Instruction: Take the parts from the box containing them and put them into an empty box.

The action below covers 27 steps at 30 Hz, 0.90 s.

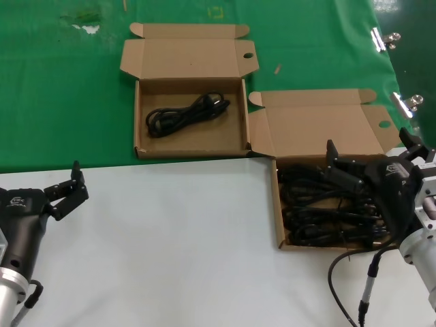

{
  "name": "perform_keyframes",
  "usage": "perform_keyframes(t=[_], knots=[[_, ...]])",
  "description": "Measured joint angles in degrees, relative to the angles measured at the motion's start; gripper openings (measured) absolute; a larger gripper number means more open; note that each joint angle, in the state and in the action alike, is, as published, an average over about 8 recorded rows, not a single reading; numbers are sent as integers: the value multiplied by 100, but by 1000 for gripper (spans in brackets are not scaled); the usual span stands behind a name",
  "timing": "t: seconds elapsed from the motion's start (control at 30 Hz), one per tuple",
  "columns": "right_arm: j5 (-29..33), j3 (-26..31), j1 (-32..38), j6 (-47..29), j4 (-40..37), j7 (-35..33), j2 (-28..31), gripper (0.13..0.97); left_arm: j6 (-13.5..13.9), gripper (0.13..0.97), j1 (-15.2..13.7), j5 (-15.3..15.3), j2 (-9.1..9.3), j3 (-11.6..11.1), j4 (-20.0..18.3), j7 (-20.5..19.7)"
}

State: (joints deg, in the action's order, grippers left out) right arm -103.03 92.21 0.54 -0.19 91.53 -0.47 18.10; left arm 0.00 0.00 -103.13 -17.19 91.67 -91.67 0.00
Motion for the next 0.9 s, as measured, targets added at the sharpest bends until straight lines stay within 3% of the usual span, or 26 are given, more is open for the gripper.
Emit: perform_keyframes(t=[0.9], knots=[[0, -3, -3, 1, 1, 2, -5, 966, 0, 966, 0, 0, 0, 0, 0, 0]])
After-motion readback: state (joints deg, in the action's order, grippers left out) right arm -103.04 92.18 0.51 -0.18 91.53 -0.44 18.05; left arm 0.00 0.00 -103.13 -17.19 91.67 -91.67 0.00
